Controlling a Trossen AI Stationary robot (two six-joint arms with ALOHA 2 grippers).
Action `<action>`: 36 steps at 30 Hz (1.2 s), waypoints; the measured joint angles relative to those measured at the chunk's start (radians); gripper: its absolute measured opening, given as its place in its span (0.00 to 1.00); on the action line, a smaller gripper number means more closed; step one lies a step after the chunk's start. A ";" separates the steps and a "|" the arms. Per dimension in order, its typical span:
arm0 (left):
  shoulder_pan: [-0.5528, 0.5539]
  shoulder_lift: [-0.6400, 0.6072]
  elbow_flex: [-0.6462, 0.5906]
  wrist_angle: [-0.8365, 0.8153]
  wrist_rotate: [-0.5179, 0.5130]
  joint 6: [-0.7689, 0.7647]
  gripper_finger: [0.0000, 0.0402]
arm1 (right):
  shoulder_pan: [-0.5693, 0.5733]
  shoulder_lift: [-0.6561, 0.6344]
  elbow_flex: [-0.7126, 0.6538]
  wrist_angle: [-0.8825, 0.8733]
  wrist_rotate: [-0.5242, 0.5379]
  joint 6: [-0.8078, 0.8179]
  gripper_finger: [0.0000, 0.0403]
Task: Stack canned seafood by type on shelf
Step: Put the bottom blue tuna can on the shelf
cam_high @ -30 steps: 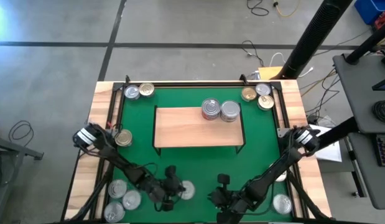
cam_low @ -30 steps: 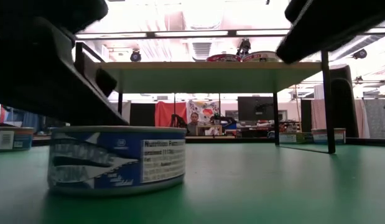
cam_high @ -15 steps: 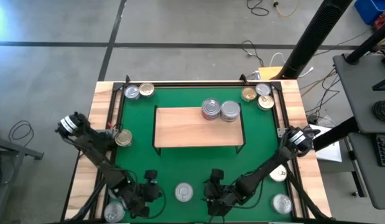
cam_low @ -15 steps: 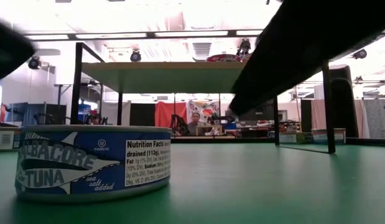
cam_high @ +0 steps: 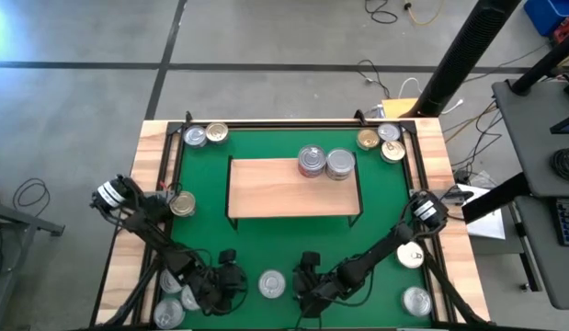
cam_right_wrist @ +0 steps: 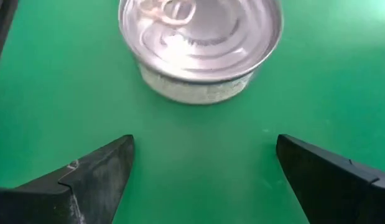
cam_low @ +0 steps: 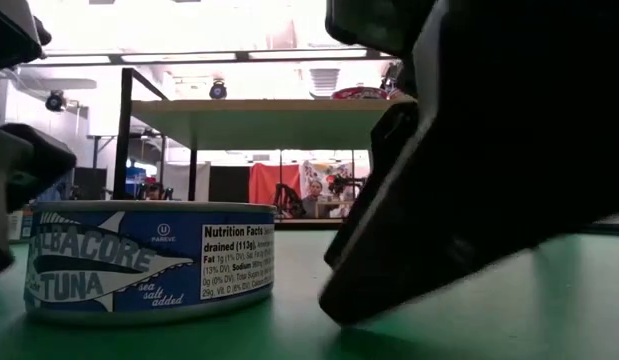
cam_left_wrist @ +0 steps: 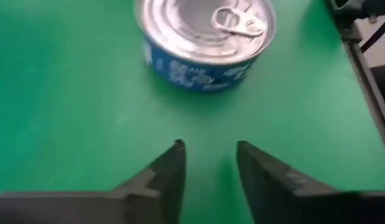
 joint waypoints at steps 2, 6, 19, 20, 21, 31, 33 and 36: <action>0.009 0.027 -0.003 0.020 -0.020 0.024 0.45 | -0.011 0.000 0.000 -0.002 0.021 -0.005 0.95; 0.011 0.096 0.007 0.100 -0.101 0.048 0.64 | -0.040 -0.003 0.000 0.028 0.040 -0.081 0.95; 0.021 0.224 0.089 0.145 -0.173 0.116 0.93 | -0.116 0.027 0.000 0.175 -0.045 -0.353 0.95; 0.024 0.224 0.089 0.150 -0.171 0.123 0.93 | -0.125 0.025 0.000 0.178 -0.055 -0.371 0.95; 0.027 0.224 0.088 0.155 -0.169 0.130 0.93 | -0.133 0.025 0.003 0.176 -0.066 -0.388 0.95; 0.077 0.240 0.072 0.276 -0.136 0.236 0.94 | -0.192 0.039 0.023 0.181 -0.224 -0.516 0.95; 0.080 0.242 0.072 0.310 -0.138 0.265 0.94 | -0.194 0.042 0.023 0.180 -0.230 -0.530 0.95; 0.082 0.235 0.072 0.348 -0.146 0.305 0.94 | -0.194 0.045 0.023 0.182 -0.229 -0.547 0.95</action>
